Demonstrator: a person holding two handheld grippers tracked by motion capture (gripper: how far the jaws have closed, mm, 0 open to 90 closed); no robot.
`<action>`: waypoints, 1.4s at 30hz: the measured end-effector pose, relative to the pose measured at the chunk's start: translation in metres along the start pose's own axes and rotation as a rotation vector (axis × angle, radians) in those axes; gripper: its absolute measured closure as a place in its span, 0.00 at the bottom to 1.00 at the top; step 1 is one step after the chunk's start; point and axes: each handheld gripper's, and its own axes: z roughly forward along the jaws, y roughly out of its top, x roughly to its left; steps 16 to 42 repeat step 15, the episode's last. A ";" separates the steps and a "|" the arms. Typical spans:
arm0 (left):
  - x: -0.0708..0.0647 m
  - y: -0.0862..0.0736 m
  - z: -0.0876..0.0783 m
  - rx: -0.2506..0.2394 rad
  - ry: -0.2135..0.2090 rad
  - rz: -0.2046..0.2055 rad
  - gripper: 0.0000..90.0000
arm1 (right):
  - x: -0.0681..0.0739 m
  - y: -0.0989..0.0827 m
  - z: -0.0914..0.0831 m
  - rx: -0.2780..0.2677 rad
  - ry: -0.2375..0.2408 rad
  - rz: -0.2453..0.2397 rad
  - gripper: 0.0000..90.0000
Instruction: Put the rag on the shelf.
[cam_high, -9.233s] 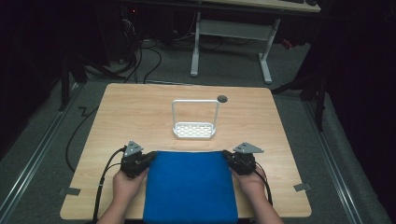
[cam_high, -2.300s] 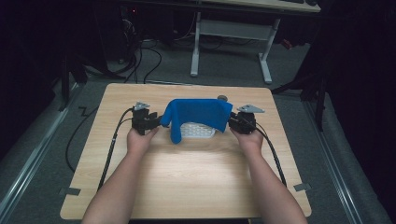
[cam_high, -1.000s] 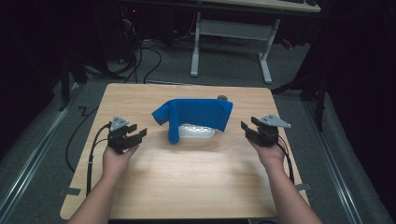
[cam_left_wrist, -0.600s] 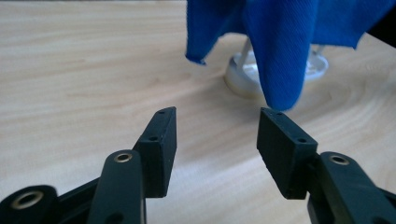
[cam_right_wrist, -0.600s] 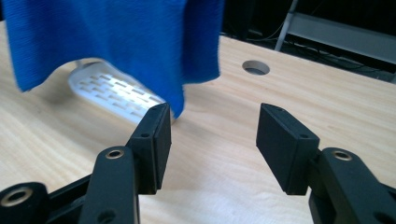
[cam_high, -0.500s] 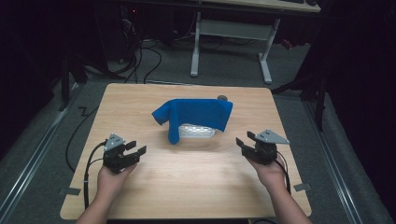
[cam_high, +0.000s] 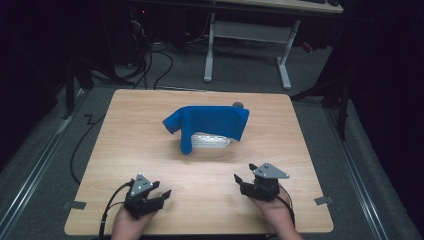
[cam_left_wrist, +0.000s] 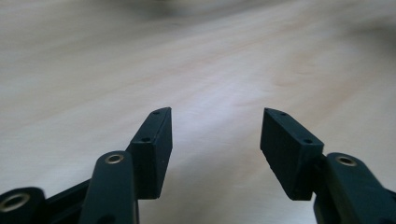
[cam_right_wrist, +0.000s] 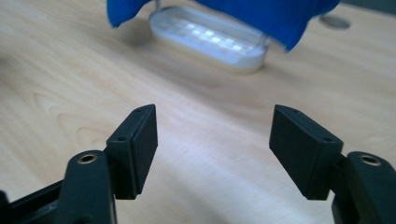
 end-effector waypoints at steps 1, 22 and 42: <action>-0.008 -0.001 0.002 0.005 -0.022 0.002 0.49 | 0.006 -0.007 0.001 0.006 0.001 0.018 0.35; 0.010 -0.003 0.008 0.029 -0.002 -0.036 0.47 | 0.010 -0.028 0.010 0.073 0.040 -0.011 0.36; 0.010 -0.003 0.008 0.029 -0.002 -0.036 0.47 | 0.010 -0.028 0.010 0.073 0.040 -0.011 0.36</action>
